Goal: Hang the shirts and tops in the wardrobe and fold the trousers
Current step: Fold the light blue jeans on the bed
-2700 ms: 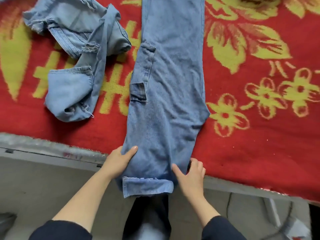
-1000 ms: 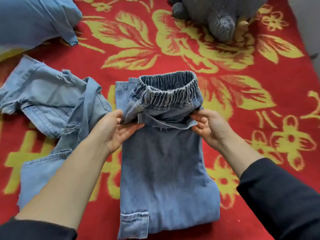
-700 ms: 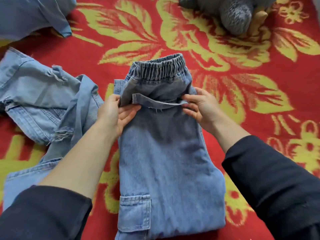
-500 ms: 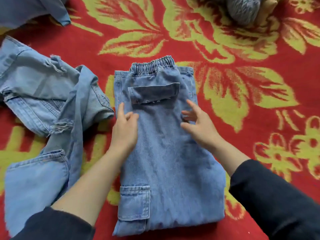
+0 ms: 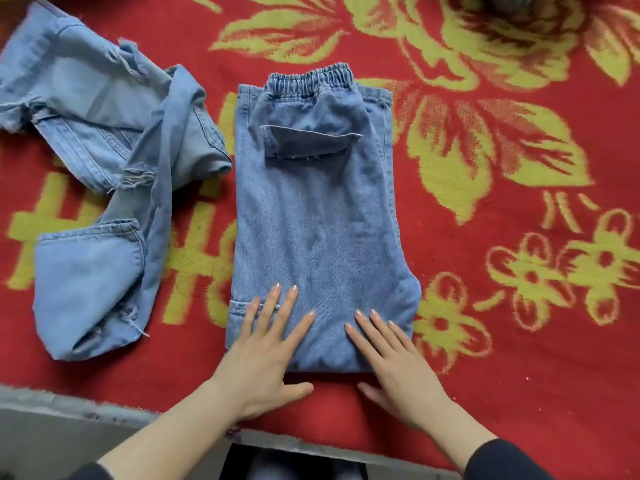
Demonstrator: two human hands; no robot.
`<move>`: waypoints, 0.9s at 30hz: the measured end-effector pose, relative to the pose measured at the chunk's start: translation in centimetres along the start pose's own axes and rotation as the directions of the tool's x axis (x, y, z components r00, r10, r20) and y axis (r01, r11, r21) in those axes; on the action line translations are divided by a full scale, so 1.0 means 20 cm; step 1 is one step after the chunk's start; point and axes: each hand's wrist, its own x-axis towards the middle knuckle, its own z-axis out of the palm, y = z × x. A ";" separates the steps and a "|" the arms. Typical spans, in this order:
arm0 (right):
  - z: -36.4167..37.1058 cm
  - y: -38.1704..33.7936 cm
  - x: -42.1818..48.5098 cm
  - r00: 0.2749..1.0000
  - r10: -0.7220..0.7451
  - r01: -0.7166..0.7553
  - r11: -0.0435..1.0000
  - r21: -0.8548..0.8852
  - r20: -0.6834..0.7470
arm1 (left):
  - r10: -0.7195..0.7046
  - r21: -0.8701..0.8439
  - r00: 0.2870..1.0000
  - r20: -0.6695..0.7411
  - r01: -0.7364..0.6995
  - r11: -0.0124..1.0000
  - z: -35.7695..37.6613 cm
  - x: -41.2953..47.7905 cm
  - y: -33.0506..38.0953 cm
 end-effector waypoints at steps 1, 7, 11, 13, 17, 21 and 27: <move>0.00 0.01 0.01 1.000 -0.007 0.007 1.000 -0.030 -0.013 | 0.001 0.031 0.999 0.043 -0.003 1.000 0.01 0.00 0.00; -0.06 0.08 0.08 0.990 -0.115 0.107 0.989 -0.102 -0.077 | -0.109 0.161 0.994 0.030 0.103 0.982 0.01 0.06 0.06; -0.23 0.10 0.12 0.989 -0.100 0.093 0.993 0.067 0.113 | -0.102 0.221 0.993 0.058 0.087 0.971 -0.10 0.09 0.07; -0.34 0.11 0.13 0.984 -0.043 0.016 0.987 0.159 0.173 | -0.127 0.197 0.975 0.182 0.090 0.976 -0.19 0.10 0.07; -0.53 0.13 0.12 0.969 0.011 -0.096 0.938 0.334 0.248 | -0.072 0.010 0.957 0.280 0.072 0.997 -0.32 0.09 0.09; -0.56 0.17 0.02 0.871 0.044 -0.327 0.796 0.510 0.488 | 0.007 -0.242 0.891 0.455 0.116 0.963 -0.40 0.02 0.20; -0.51 0.16 -0.11 0.632 -0.048 -0.614 0.578 0.537 0.774 | 0.252 -0.537 0.569 0.783 0.414 0.735 -0.34 -0.03 0.27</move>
